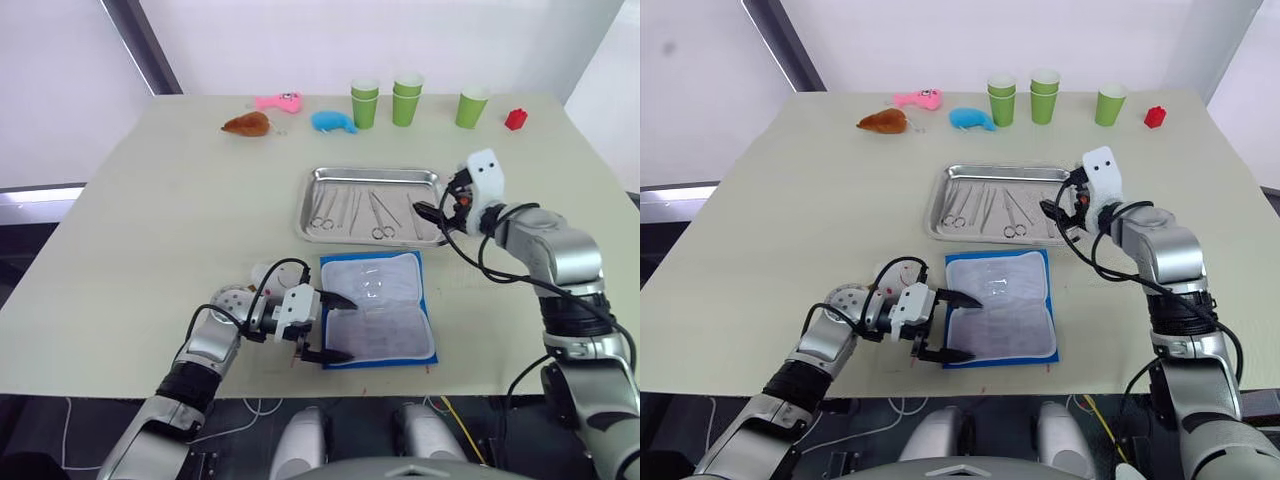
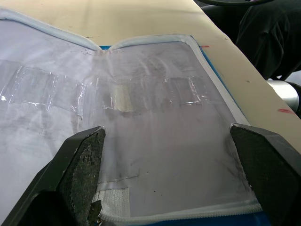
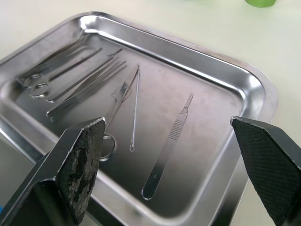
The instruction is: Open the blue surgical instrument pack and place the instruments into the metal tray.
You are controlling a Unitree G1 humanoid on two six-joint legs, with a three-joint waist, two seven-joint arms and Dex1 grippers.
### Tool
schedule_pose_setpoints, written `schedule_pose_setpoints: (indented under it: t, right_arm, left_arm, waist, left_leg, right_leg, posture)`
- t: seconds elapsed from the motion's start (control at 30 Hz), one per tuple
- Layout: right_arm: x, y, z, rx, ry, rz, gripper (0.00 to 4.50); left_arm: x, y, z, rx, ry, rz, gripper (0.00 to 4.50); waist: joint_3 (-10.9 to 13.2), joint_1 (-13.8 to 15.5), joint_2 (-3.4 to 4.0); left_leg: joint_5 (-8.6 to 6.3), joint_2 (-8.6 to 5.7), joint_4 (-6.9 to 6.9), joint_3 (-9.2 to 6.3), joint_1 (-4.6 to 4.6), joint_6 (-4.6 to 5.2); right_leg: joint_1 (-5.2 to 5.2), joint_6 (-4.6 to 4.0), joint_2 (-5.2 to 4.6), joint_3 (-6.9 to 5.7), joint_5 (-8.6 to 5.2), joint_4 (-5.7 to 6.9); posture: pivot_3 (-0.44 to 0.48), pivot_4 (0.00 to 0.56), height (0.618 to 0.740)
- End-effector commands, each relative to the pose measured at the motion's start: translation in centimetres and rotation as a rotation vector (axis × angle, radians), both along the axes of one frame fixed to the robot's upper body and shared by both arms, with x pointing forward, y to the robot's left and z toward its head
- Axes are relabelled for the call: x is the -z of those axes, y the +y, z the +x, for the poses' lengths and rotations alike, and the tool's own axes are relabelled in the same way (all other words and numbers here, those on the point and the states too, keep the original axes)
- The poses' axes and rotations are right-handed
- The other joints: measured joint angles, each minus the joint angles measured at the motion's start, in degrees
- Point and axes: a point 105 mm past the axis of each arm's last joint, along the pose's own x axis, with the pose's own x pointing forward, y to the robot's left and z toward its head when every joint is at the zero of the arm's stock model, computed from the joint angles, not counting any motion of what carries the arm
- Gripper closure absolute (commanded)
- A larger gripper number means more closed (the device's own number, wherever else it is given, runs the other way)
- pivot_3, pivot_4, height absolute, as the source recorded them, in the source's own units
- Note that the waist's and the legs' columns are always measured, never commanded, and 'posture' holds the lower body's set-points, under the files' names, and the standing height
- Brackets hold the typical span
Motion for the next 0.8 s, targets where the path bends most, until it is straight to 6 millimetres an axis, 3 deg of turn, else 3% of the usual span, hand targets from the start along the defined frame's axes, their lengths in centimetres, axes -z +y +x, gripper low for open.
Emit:
schedule_pose_setpoints:
  t: [0.03, 0.17, 0.47, 0.6, 0.73, 0.8]
  right_arm:
    - [-1.3, -0.7, -1.2, -0.057, -0.092, 0.005, 0.05]
    - [-0.7, -0.8, -3.1, -0.140, -0.116, 0.026, 0.05]
    - [0.4, -1.5, -7.2, -0.278, -0.175, 0.104, 0.05]
    - [0.3, -1.6, -8.2, -0.325, -0.220, 0.130, 0.05]
    - [0.2, -2.1, -8.9, -0.329, -0.257, 0.162, 0.05]
    - [0.4, -2.9, -9.5, -0.326, -0.272, 0.170, 0.05]
  left_arm:
    - [2.0, 1.6, -1.4, 0.022, 0.072, 0.130, 0.00]
    - [-0.2, 1.3, -1.0, 0.013, 0.039, 0.084, 0.00]
    - [-5.8, 0.8, -0.5, -0.020, 0.002, -0.047, 0.00]
    - [-8.8, 0.5, -0.2, -0.058, -0.018, -0.143, 0.00]
    - [-10.8, 1.2, 0.2, -0.133, -0.021, -0.209, 0.00]
    - [-11.2, 2.6, 0.6, -0.227, 0.004, -0.232, 0.00]
  waist:
    - [0.2, 0.0, -0.17]
    - [0.3, -0.1, -0.21]
    - [1.8, 0.3, -0.62]
    - [2.0, 0.3, -0.69]
    - [2.0, 0.3, -0.74]
    - [2.0, 0.3, -0.74]
  left_leg:
    - [0.00, 0.01, -0.01, 0.00, -0.07, 0.00]
    - [0.01, 0.02, 0.05, 0.03, -0.85, 0.00]
    - [0.01, 0.02, 0.34, -0.04, -1.13, -0.01]
    - [0.01, 0.04, 0.54, -0.09, -1.27, -0.01]
    - [0.01, 0.00, 0.56, -0.13, -1.26, -0.02]
    - [0.01, -0.02, 0.56, -0.13, -1.25, -0.02]
  right_leg:
    - [-0.09, -0.01, 0.01, 0.00, 0.00, 0.02]
    - [-0.92, 0.00, 0.07, 0.04, 0.02, 0.18]
    - [-1.03, 0.01, 0.03, -0.05, 0.00, 0.27]
    - [-1.07, 0.10, -0.06, -0.09, 0.05, 0.35]
    - [-1.07, 0.11, -0.04, -0.12, 0.06, 0.40]
    - [-1.07, 0.11, -0.02, -0.12, 0.06, 0.41]
  posture:
    - [0.000, 0.150, 0.739]
    - [0.000, 0.150, 0.739]
    - [0.000, 0.150, 0.739]
    - [0.000, 0.150, 0.739]
    - [0.000, 0.150, 0.739]
    - [0.000, 0.150, 0.739]
